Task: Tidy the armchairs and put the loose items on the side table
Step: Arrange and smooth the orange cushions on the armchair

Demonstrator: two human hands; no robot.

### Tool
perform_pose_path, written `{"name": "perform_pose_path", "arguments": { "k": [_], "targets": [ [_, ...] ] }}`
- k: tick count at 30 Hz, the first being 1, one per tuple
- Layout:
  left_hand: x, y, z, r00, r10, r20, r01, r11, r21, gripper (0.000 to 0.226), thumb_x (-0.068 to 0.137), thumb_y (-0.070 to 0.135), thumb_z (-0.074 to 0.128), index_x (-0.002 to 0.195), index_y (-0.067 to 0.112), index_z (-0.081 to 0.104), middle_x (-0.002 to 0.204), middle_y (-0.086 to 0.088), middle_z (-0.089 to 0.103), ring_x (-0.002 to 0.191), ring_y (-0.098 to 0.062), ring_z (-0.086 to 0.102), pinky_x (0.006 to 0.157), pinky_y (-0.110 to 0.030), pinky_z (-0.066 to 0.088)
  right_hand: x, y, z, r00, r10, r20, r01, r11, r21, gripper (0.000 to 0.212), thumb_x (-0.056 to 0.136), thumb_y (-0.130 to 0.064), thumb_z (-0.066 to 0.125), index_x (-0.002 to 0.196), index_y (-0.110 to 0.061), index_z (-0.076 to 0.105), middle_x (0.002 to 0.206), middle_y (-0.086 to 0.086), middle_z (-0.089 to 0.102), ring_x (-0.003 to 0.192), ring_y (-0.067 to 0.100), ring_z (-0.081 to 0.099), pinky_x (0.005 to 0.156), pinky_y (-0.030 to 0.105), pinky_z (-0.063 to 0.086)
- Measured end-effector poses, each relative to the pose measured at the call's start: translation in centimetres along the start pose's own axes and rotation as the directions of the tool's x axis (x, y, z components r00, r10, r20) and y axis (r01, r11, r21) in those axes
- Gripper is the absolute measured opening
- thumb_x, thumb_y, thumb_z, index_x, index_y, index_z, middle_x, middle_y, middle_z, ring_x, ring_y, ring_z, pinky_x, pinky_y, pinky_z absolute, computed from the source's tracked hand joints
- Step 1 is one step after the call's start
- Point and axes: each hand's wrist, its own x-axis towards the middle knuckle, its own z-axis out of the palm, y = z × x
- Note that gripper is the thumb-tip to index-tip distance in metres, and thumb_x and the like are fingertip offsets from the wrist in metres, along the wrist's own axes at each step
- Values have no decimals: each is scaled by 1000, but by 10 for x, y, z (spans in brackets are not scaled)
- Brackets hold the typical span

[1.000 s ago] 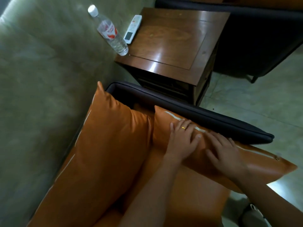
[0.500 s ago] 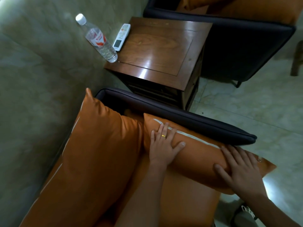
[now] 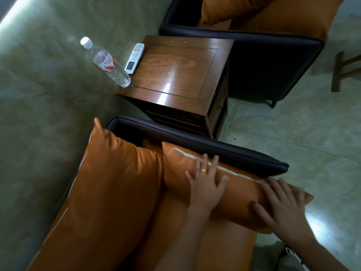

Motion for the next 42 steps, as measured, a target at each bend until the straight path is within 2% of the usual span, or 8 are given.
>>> {"name": "perform_pose_path", "arguments": {
  "k": [7, 13, 17, 24, 29, 33, 38, 42],
  "targets": [
    [-3, -11, 21, 987, 153, 40, -158, 967, 203, 56, 98, 58, 32, 152, 43, 28, 165, 10, 15, 154, -14, 0, 120, -60, -2, 14, -25, 25, 982, -189, 16, 189, 979, -76, 69, 96, -70, 13, 158, -40, 15, 165, -2, 24, 153, 24, 14, 120, 55, 9],
    [22, -86, -23, 999, 42, -33, -26, 922, 387, 68, 93, 70, 26, 154, 42, 22, 167, 6, 11, 154, -18, 5, 120, -57, 15, -2, 27, 18, 998, -56, 37, 60, 993, -97, 72, 95, -72, 20, 158, -36, 22, 166, 2, 22, 155, 29, 10, 121, 61, 6],
    [39, -104, -36, 997, -71, -39, 80, 938, 338, 72, 92, 74, 28, 155, 42, 17, 167, 5, 5, 154, -19, 0, 117, -60, 14, -16, 39, 15, 998, 64, 23, -65, 996, 59, 71, 95, -69, 20, 159, -39, 9, 169, -4, 1, 155, 20, -12, 121, 60, -2],
    [24, -66, -21, 932, -286, -221, 313, 944, 101, 66, 101, 57, 26, 158, 27, 15, 167, -8, 6, 153, -32, 4, 114, -67, 18, -21, 40, 14, 984, 135, -115, -58, 859, 509, 72, 94, -42, 63, 154, -16, 33, 168, 5, 3, 156, 26, 2, 122, 54, 22],
    [-19, 22, 33, 994, 97, -42, -88, 980, 180, 62, 99, 56, 32, 156, 36, 20, 165, -2, 18, 153, -25, 8, 113, -69, 8, -40, 61, 14, 937, 340, -77, -166, 628, 760, 71, 93, -37, 69, 152, -36, 28, 167, -12, -1, 154, 13, 10, 118, 49, 34],
    [-31, 66, 77, 972, 220, 79, -234, 937, 258, 61, 98, 63, 31, 155, 43, 20, 164, 1, 22, 153, -27, 8, 111, -70, -7, -46, 79, 15, 972, 231, 48, -144, 419, 897, 72, 97, -33, 64, 153, -50, 22, 161, -20, 24, 147, 14, 33, 112, 43, 44],
    [-14, 84, 84, 955, 296, 26, -294, 926, 237, 52, 103, 54, 27, 152, 40, 31, 148, 2, 46, 146, -22, 28, 116, -70, 2, -42, 70, 7, 984, 168, 52, -111, 364, 925, 72, 97, -25, 65, 157, -33, 25, 164, -10, 22, 149, 8, 25, 95, 1, 37],
    [-5, 72, 88, 922, 386, -3, -363, 869, 337, 49, 103, 51, 32, 148, 34, 43, 143, 2, 52, 140, -19, 38, 120, -58, 9, -31, 62, 2, 970, 238, 41, -127, 358, 925, 79, 95, -29, 67, 159, -30, 20, 168, -9, 8, 150, -2, 9, 104, 3, 29]
  ]
}}
